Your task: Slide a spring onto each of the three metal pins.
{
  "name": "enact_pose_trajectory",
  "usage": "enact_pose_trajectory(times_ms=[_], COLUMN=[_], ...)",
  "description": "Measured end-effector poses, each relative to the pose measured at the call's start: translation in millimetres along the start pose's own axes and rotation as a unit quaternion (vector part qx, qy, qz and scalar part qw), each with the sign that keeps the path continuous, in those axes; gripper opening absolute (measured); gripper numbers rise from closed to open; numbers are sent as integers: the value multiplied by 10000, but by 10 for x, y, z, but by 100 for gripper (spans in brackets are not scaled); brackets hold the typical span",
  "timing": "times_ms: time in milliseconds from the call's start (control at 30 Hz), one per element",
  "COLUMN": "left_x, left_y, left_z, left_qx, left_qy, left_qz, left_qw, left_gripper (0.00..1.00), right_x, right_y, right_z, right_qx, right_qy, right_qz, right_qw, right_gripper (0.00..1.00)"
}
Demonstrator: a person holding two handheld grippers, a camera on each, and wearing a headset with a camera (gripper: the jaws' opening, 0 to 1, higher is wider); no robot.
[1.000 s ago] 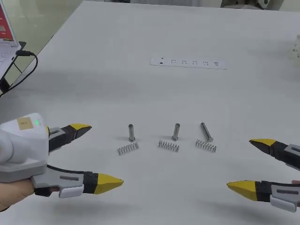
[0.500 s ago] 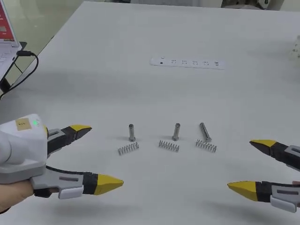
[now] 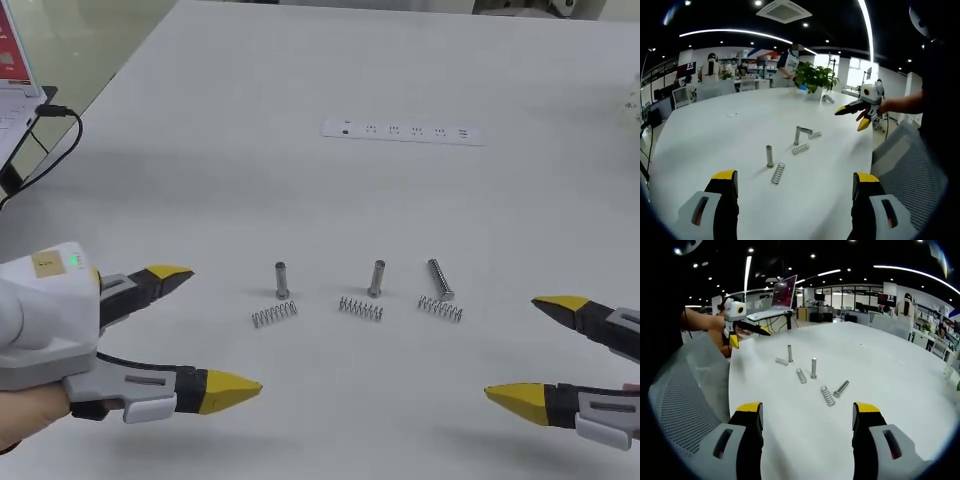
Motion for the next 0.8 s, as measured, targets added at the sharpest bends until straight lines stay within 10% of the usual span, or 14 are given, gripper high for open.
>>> enact_pose_trajectory(times_ms=[800], left_x=[-22], left_y=[19], left_z=[10], left_qx=[47], left_qy=[-68], left_qz=[37], left_qw=[10000], left_gripper=[92], right_x=[28], right_y=[-3], right_z=[-22], right_qx=[23], right_qy=[38], right_qz=[-36], right_qw=[10000], right_gripper=[72])
Point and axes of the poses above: the centre of the closed fingertips' face, and the gripper's own axes: y roughly forward along the fingers, z roughly to its right, x roughly out of its underside, the point moved 2 cm from there along -y, roughly backward along the fingers, and after that the axes turned 3 degrees about -z, right-handed, at the moved point
